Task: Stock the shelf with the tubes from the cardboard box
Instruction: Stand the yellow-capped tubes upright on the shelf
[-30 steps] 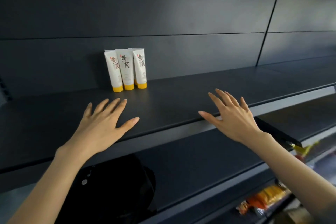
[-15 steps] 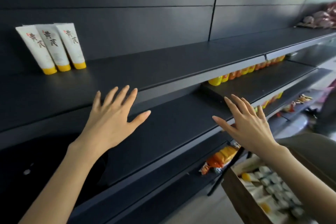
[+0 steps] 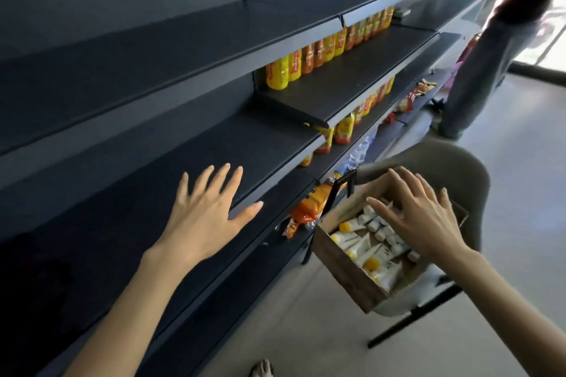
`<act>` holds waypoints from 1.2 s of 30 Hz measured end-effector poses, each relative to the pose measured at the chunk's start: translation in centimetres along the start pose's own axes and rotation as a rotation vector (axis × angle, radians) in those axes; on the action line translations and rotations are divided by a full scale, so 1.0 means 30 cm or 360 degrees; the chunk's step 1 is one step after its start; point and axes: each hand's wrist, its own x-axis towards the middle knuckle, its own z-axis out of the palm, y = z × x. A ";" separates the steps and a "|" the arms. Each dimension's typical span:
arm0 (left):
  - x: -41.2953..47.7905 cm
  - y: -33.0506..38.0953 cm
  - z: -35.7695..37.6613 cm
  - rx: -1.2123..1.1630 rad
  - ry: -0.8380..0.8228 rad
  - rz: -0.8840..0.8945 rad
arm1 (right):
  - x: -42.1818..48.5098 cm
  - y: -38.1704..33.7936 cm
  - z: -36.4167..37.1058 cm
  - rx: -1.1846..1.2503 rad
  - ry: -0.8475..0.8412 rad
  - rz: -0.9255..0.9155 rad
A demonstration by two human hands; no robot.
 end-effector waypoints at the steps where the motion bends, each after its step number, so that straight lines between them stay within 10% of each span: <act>1: 0.035 0.018 0.017 -0.0017 -0.0036 0.0041 | 0.002 0.029 0.020 0.0017 -0.0024 0.0060; 36: 0.979 0.552 0.776 -0.0015 -0.0747 0.0791 | 0.196 0.411 0.890 0.0529 -0.0613 0.1208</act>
